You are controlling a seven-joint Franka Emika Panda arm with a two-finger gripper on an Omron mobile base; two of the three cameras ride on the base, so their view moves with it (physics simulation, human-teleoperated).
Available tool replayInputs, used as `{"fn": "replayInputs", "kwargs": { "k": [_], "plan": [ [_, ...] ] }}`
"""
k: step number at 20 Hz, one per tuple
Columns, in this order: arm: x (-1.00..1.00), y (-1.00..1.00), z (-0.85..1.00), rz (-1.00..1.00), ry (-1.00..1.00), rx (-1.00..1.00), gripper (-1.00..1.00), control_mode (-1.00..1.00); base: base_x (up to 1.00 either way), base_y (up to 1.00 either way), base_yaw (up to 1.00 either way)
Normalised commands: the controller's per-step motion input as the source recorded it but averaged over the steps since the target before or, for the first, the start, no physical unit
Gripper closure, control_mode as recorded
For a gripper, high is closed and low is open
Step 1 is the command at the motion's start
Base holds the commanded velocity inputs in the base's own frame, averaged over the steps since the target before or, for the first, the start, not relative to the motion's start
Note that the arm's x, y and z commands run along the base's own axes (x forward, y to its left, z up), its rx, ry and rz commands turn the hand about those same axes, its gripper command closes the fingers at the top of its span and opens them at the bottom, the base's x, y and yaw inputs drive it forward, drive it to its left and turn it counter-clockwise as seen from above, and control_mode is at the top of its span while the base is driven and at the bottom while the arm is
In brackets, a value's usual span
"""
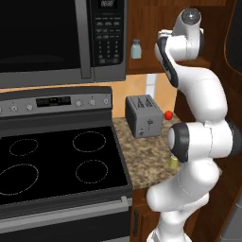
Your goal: Put the shaker and condiment bottle from the counter next to their counterparts in the cabinet.
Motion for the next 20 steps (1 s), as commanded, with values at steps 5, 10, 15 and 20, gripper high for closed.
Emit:
{"fn": "replayInputs", "kwargs": {
  "k": [5, 10, 15, 20],
  "plan": [
    [-0.01, -0.32, -0.65, 0.07, -0.24, 0.0, -1.0, -1.0, 0.0, 0.0, 0.0],
    [0.0, 0.01, -0.19, 0.07, 0.04, -0.03, -1.0, -1.0, 0.0, 0.0, 0.0],
    [0.03, 0.03, 0.0, 0.06, 0.14, -0.01, -1.0, -1.0, 0.0, 0.0, 0.0],
    [0.0, 0.0, 0.04, 0.07, 0.09, 0.0, -1.0, -1.0, 0.0, 0.0, 0.0]
  ]
}}
